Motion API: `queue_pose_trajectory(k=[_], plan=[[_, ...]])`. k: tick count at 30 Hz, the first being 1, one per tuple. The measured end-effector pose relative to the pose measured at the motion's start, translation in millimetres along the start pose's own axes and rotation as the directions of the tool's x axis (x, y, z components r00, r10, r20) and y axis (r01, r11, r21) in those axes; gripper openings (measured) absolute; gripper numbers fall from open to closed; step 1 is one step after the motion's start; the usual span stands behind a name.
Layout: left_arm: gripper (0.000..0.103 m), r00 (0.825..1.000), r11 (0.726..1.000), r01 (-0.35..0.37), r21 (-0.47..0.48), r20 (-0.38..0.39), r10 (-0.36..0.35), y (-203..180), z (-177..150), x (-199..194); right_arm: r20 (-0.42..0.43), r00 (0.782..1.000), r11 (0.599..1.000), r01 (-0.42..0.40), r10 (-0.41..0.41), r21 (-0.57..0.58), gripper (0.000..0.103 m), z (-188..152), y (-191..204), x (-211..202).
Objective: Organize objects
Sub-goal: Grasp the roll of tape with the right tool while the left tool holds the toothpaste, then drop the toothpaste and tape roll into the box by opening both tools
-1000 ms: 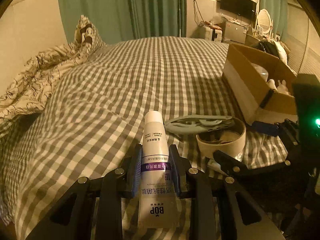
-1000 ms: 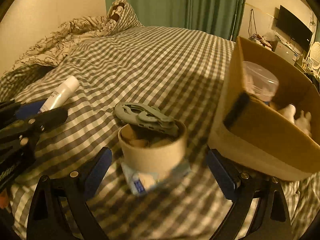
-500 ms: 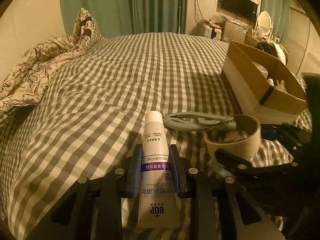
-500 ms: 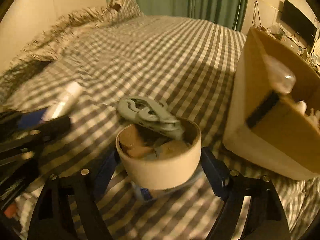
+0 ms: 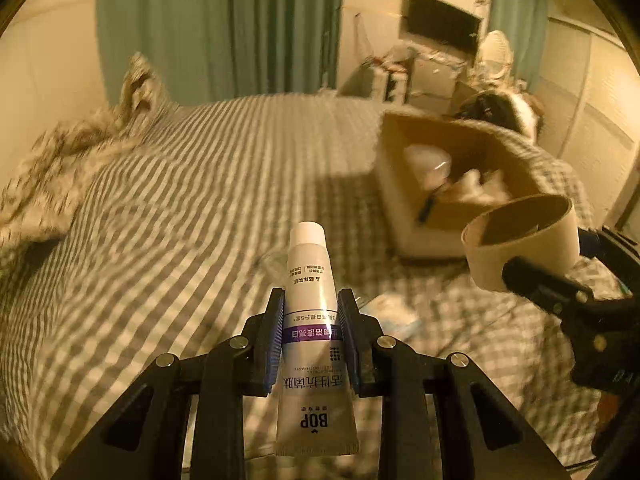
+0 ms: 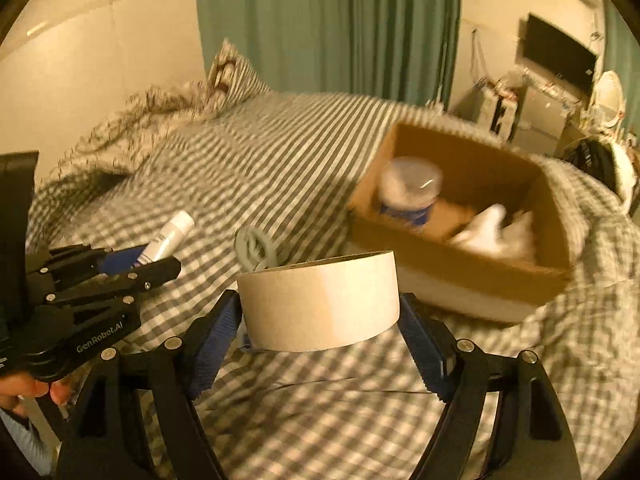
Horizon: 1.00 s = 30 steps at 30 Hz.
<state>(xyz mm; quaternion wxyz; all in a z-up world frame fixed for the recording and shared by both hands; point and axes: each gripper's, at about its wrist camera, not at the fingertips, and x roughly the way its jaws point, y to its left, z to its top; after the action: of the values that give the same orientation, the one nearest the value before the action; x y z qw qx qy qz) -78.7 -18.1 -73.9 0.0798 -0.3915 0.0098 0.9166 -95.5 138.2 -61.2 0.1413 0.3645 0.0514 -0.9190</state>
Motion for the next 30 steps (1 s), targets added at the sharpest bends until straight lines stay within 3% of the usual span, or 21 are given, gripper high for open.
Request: queue_pose_trajectory(k=[2,6,11,19,25,30], plan=[[0.027,0.998,0.998,0.050,0.027,0.024,-0.051,-17.3,19.0,-8.1,0.048,0.999,1.000,0.023,-0.023,0.004,0.079,10.6,-15.6,-21.8],[0.027,0.995,0.992,0.082,0.095,0.054,-0.088,-50.7,54.9,-10.7,0.148,0.984,0.995,0.098,-0.099,0.014,0.079,43.9,-55.6,-62.4],[0.027,0.985,0.978,0.149,0.148,0.064,-0.160,-94.3,99.4,5.4,0.198,0.971,0.991,0.127,-0.134,0.050,0.079,80.8,-101.4,-75.8],[0.027,0.984,0.962,0.176,0.207,-0.012,-0.177,-149.3,145.3,84.3,0.156,0.977,0.985,0.129,-0.146,0.113,0.079,105.1,-166.9,-24.1],[0.027,0.982,0.962,0.185,0.203,-0.084,-0.171,-165.5,151.1,146.4,0.089,0.988,0.982,0.110,-0.124,0.152,0.079,107.4,-201.9,32.5],[0.028,0.973,0.959,0.221,0.176,-0.103,-0.206,-161.4,150.2,169.7,0.077,0.991,0.981,0.093,-0.107,0.168,0.083,98.3,-212.3,61.0]])
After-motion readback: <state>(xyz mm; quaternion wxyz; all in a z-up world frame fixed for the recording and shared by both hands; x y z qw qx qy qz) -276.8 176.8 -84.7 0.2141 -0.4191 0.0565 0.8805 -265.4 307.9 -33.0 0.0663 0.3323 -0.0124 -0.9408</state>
